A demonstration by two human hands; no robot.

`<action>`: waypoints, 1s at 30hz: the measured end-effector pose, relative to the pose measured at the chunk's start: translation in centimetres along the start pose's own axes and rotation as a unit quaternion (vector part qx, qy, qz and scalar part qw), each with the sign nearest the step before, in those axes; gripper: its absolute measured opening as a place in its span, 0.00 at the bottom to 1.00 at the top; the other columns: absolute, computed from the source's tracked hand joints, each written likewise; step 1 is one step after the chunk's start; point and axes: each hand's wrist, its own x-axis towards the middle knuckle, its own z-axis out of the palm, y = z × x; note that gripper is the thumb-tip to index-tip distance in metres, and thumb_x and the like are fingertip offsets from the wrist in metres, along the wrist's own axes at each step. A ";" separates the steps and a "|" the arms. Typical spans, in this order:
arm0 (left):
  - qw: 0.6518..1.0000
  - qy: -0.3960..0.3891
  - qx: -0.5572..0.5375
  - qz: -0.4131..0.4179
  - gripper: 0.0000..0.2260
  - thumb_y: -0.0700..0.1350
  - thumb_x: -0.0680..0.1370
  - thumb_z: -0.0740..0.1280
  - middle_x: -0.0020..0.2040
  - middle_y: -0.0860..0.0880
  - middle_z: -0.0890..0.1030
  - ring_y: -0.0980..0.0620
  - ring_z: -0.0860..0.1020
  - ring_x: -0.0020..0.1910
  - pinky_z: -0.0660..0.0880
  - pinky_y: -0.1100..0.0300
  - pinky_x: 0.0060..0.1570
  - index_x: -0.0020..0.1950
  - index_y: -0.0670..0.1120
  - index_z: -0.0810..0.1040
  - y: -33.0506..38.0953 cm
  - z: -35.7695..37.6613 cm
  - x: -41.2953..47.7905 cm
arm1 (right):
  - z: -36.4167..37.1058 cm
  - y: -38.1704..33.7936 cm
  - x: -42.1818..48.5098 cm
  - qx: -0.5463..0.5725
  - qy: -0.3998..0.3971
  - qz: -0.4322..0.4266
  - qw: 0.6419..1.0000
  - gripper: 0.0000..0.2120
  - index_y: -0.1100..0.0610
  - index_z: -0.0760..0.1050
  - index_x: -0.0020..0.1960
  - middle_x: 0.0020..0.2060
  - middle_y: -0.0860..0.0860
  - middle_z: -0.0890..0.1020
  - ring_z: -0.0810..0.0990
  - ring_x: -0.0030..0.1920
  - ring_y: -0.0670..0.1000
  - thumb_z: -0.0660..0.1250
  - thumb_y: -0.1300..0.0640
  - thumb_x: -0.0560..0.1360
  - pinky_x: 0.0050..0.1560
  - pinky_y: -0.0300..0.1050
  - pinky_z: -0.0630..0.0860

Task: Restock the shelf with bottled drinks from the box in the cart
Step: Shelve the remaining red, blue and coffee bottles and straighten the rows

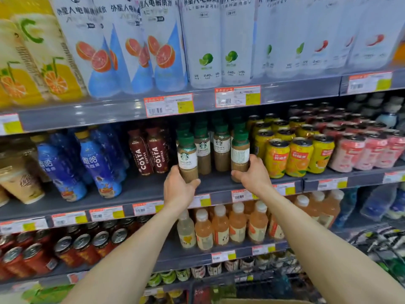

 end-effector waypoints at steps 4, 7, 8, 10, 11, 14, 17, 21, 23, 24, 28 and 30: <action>1.000 -0.006 0.020 0.013 0.24 0.47 0.72 0.77 0.61 0.45 0.77 0.45 0.75 0.61 0.72 0.55 0.59 0.64 0.45 0.73 -1.2 0.0 1.0 | 0.1 0.7 0.4 0.023 0.003 0.003 1.000 0.29 0.57 0.71 0.66 0.60 0.56 0.79 0.78 0.59 0.58 0.77 0.55 0.69 0.53 0.45 0.71; 1.000 -0.023 0.007 0.006 0.26 0.46 0.72 0.76 0.63 0.46 0.78 0.45 0.76 0.63 0.71 0.57 0.58 0.67 0.44 0.72 -1.6 -0.3 1.5 | -0.3 0.7 0.3 0.042 -0.007 0.006 0.999 0.31 0.56 0.67 0.70 0.62 0.55 0.79 0.78 0.61 0.58 0.75 0.58 0.71 0.55 0.46 0.72; 1.000 -0.028 0.006 0.003 0.26 0.46 0.72 0.76 0.63 0.46 0.79 0.45 0.76 0.63 0.71 0.57 0.58 0.67 0.45 0.71 -1.6 -0.5 1.6 | -0.4 0.7 0.3 0.042 -0.012 0.011 0.999 0.32 0.56 0.66 0.71 0.62 0.54 0.79 0.78 0.61 0.58 0.74 0.58 0.71 0.55 0.46 0.72; 0.999 -0.041 0.004 -0.005 0.28 0.46 0.72 0.76 0.62 0.46 0.79 0.45 0.77 0.61 0.72 0.57 0.56 0.68 0.45 0.70 -1.7 -0.7 1.9 | -0.4 0.8 0.4 0.039 -0.028 0.021 0.999 0.34 0.55 0.64 0.72 0.63 0.54 0.79 0.78 0.61 0.58 0.74 0.58 0.70 0.54 0.44 0.72; 0.999 -0.051 0.004 -0.008 0.28 0.46 0.72 0.75 0.62 0.45 0.79 0.45 0.77 0.59 0.72 0.57 0.54 0.69 0.45 0.69 -1.8 -0.9 1.9 | -0.3 0.8 0.5 0.038 -0.037 0.022 0.998 0.34 0.55 0.64 0.73 0.63 0.54 0.79 0.78 0.61 0.58 0.74 0.58 0.70 0.54 0.44 0.71; 0.997 -0.078 0.010 -0.004 0.27 0.46 0.73 0.74 0.61 0.45 0.78 0.49 0.75 0.54 0.71 0.58 0.51 0.68 0.45 0.68 -1.9 -1.1 2.1 | -0.2 0.9 0.7 0.035 -0.047 0.027 0.998 0.34 0.55 0.64 0.73 0.64 0.55 0.78 0.77 0.61 0.58 0.74 0.58 0.70 0.54 0.45 0.72; 0.997 -0.078 0.020 0.002 0.25 0.45 0.73 0.73 0.62 0.45 0.78 0.46 0.76 0.58 0.70 0.57 0.52 0.67 0.45 0.68 -2.0 -1.1 2.4 | 0.0 1.0 0.8 0.018 -0.034 0.033 0.999 0.32 0.58 0.66 0.71 0.63 0.56 0.79 0.78 0.61 0.60 0.75 0.56 0.71 0.55 0.46 0.73; 0.999 -0.046 0.018 0.000 0.25 0.48 0.73 0.76 0.63 0.46 0.78 0.44 0.76 0.62 0.73 0.52 0.58 0.65 0.46 0.70 -1.9 -0.7 2.4 | 1.0 0.7 0.5 -0.027 0.015 0.035 0.999 0.33 0.60 0.68 0.66 0.60 0.58 0.76 0.76 0.60 0.60 0.78 0.49 0.68 0.57 0.52 0.74; 0.999 -0.030 0.021 0.002 0.25 0.49 0.72 0.76 0.61 0.46 0.78 0.43 0.76 0.61 0.74 0.49 0.59 0.64 0.46 0.70 -1.9 -0.3 2.3 | 1.5 0.6 0.4 -0.036 0.027 0.035 0.998 0.33 0.61 0.68 0.65 0.60 0.59 0.75 0.75 0.61 0.61 0.78 0.47 0.68 0.60 0.52 0.73; 0.999 -0.023 0.024 0.004 0.24 0.50 0.72 0.76 0.61 0.46 0.79 0.43 0.77 0.61 0.75 0.48 0.59 0.63 0.46 0.70 -1.8 -0.2 2.2 | 1.5 0.6 0.3 -0.034 0.029 0.035 0.998 0.33 0.61 0.68 0.66 0.60 0.59 0.75 0.74 0.61 0.60 0.78 0.48 0.68 0.60 0.52 0.73; 0.999 -0.016 0.039 0.002 0.24 0.52 0.73 0.73 0.59 0.47 0.79 0.44 0.77 0.58 0.74 0.53 0.53 0.63 0.46 0.68 -1.8 0.0 1.9 | 1.1 0.6 0.3 -0.010 0.005 0.041 0.999 0.31 0.61 0.66 0.67 0.61 0.59 0.78 0.77 0.61 0.62 0.75 0.53 0.69 0.54 0.47 0.72; 0.999 -0.023 0.042 -0.001 0.24 0.51 0.73 0.72 0.58 0.47 0.79 0.43 0.78 0.57 0.73 0.53 0.51 0.65 0.46 0.68 -1.7 -0.1 1.9 | 0.9 0.6 0.3 -0.012 -0.011 0.045 0.999 0.31 0.60 0.65 0.69 0.61 0.59 0.79 0.78 0.60 0.62 0.73 0.54 0.71 0.52 0.47 0.72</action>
